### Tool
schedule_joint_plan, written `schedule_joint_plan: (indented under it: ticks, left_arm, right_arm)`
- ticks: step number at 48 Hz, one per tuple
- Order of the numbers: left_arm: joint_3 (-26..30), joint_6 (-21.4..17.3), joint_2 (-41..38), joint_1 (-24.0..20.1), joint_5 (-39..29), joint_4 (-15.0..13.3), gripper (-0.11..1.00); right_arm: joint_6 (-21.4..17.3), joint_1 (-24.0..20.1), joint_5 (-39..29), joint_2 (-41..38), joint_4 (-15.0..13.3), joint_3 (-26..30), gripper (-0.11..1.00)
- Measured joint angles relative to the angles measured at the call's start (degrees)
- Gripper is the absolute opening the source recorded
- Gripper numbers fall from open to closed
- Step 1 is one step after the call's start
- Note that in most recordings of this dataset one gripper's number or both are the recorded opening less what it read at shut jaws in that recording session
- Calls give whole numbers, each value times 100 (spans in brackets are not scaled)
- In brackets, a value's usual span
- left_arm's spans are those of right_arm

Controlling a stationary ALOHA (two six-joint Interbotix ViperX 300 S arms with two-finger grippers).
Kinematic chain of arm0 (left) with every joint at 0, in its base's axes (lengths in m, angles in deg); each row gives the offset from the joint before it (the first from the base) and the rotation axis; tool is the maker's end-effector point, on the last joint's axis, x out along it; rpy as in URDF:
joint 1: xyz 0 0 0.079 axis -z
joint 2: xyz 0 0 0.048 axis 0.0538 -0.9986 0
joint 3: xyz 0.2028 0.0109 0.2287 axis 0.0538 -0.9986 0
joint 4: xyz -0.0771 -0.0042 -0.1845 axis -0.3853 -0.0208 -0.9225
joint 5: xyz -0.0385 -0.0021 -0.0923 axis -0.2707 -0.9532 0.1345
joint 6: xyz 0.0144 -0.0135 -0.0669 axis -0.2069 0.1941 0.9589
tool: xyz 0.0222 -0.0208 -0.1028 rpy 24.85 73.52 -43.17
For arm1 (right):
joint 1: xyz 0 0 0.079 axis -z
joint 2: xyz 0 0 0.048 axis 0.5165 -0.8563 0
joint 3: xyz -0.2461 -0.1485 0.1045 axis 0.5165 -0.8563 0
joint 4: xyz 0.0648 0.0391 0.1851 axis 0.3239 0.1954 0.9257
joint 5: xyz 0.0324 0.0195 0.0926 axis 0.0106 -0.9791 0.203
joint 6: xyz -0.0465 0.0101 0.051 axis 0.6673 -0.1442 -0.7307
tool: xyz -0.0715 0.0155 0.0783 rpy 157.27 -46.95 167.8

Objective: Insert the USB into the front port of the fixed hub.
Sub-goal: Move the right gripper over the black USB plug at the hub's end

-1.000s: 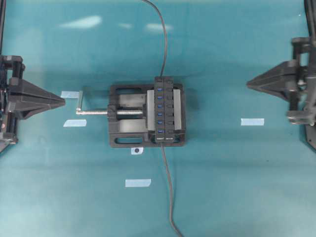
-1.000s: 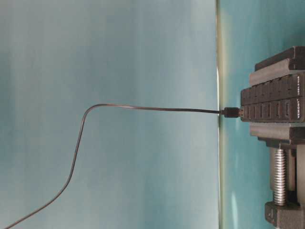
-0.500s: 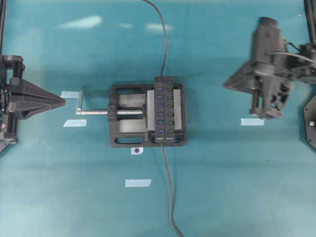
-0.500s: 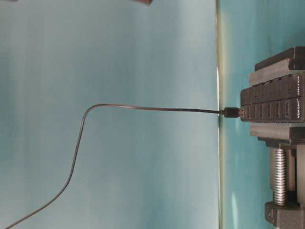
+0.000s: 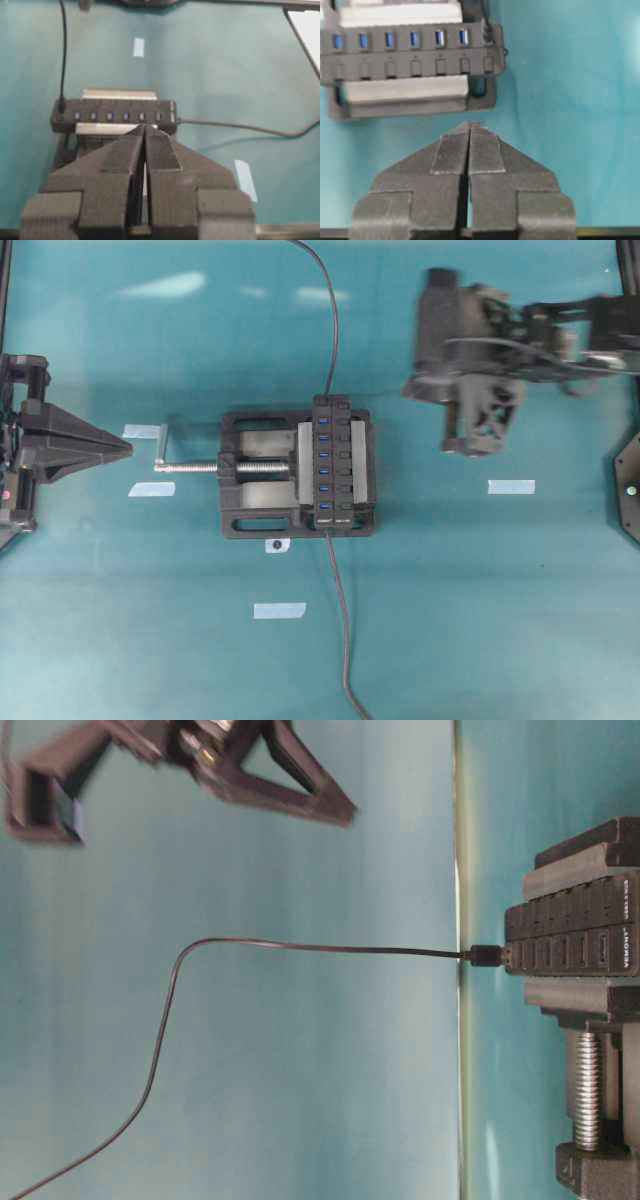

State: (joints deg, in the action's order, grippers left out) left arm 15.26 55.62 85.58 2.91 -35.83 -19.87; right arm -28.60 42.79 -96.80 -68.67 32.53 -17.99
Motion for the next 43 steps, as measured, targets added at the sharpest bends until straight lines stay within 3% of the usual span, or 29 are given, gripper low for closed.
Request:
schedule_joint_plan:
  ticks: [16, 43]
  left_arm:
    - [0, 9, 62, 0, 0, 9, 0]
    - [0, 9, 123, 0, 0, 0, 0]
  right_arm:
    - [360, 35, -62, -738, 0, 571, -2]
    - [431, 44, -176, -1239, 0, 1011, -2]
